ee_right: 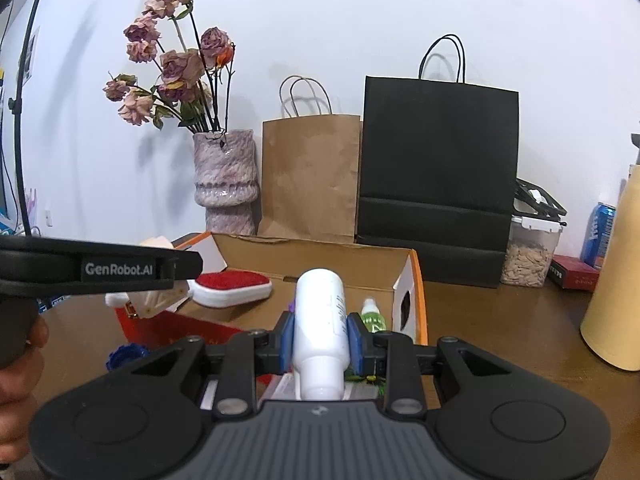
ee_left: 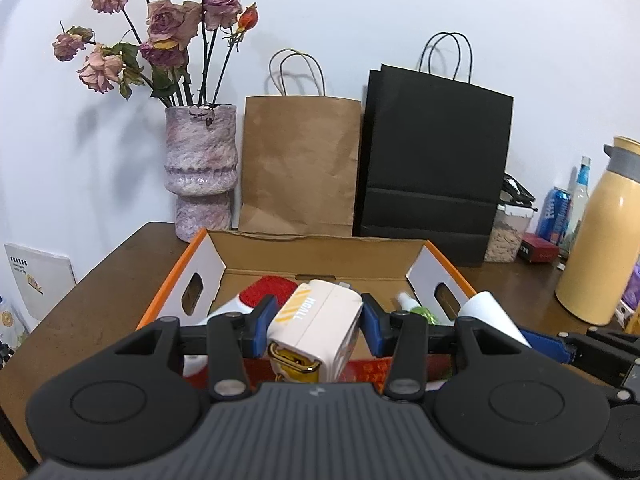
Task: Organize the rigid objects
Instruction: 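Carry the white bottle and beige adapter over the box with both grippers, then lower both held items into the box and open both grippers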
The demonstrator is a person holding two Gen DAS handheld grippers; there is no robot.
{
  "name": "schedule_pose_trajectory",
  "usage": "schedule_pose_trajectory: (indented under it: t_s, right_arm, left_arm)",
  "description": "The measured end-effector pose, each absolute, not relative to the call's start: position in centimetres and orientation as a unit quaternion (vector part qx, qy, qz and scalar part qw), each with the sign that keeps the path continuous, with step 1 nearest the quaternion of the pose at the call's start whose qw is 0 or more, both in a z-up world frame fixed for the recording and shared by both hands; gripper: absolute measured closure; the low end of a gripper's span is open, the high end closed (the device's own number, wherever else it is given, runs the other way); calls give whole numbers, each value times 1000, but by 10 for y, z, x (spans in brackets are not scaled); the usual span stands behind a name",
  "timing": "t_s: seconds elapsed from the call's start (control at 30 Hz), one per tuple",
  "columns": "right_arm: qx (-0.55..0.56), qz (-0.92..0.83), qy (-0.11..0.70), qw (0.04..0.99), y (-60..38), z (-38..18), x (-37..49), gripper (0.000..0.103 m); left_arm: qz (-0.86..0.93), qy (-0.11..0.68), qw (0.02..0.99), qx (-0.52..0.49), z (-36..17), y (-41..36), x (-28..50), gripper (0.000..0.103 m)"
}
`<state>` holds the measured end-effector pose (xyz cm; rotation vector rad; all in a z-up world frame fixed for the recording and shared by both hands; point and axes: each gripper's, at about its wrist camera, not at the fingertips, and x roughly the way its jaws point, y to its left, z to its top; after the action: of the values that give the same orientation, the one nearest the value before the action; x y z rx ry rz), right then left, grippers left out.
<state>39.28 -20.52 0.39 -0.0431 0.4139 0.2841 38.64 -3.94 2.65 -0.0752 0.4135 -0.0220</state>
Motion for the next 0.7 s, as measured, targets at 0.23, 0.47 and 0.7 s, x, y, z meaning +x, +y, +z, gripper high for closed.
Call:
schedule_pose_trajectory:
  t_s: [0.23,0.47,0.7]
  right_arm:
    - [-24,140,206,968,-198,1,419,76]
    - [-22,143,206,968,-194,-1,441,76]
    - [-23,146,204,968,-190,-1,462,76]
  left_arm:
    - [-3,200,979,-43,29,-36,409,57]
    - [4,202,978,-43,27,-36,430,57]
    - [12,203,978,-40,24,-34,448,57]
